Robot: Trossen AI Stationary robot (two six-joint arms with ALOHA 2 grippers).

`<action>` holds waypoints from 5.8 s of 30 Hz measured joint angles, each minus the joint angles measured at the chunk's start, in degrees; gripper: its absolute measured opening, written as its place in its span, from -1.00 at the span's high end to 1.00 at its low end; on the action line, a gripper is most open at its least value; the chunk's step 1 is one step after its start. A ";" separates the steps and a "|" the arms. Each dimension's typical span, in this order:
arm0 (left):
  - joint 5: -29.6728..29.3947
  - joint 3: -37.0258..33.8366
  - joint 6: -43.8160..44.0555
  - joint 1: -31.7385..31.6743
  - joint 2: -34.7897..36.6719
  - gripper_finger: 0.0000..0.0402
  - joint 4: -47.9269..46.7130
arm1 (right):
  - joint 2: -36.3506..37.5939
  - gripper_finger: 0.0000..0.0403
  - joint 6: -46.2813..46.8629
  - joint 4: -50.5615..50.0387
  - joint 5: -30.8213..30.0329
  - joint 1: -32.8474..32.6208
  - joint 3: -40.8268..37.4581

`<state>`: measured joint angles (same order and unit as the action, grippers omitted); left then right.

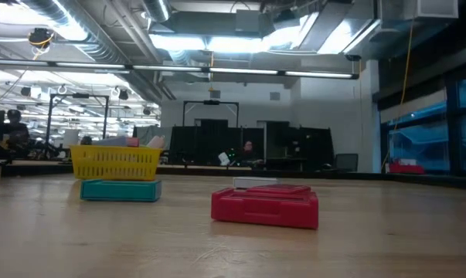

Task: Pick & Place Office items
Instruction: Put the dark blue digital timer into the orange bin, then put the bottom red digital timer into the orange bin, then put the light blue digital timer into the orange bin

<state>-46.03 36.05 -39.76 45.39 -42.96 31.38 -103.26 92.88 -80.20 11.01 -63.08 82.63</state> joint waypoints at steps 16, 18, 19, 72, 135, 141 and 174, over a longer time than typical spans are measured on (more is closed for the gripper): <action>2.32 0.00 1.04 0.00 0.00 -0.10 0.11 | -0.09 -0.30 -1.60 4.97 -48.64 7.58 0.05; 2.16 0.00 1.02 -0.02 0.00 -0.10 0.11 | -0.72 -0.27 -8.90 9.55 -51.82 11.41 0.10; 2.13 0.00 1.02 -0.04 0.00 -0.10 0.09 | -1.13 -0.25 -13.30 12.57 -52.59 13.48 -0.02; -4.03 0.00 3.00 3.34 -0.11 -0.10 -2.05 | -16.68 -0.16 -64.97 63.99 -37.12 28.87 -1.76; -3.84 0.00 3.17 3.38 -0.15 -0.10 -3.05 | -17.00 0.76 -6.41 1.92 -22.66 4.22 13.34; -3.81 0.00 3.88 3.39 -0.15 -0.10 -2.86 | -16.81 0.76 10.47 -10.01 -24.06 -3.17 17.06; -4.32 0.00 12.01 3.41 -1.97 -0.10 -6.00 | -16.91 -0.17 23.52 -9.81 -60.28 -7.64 14.13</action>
<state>-50.35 36.05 -27.76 48.80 -44.93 25.38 -120.18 116.39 -90.01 -49.27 -70.71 96.76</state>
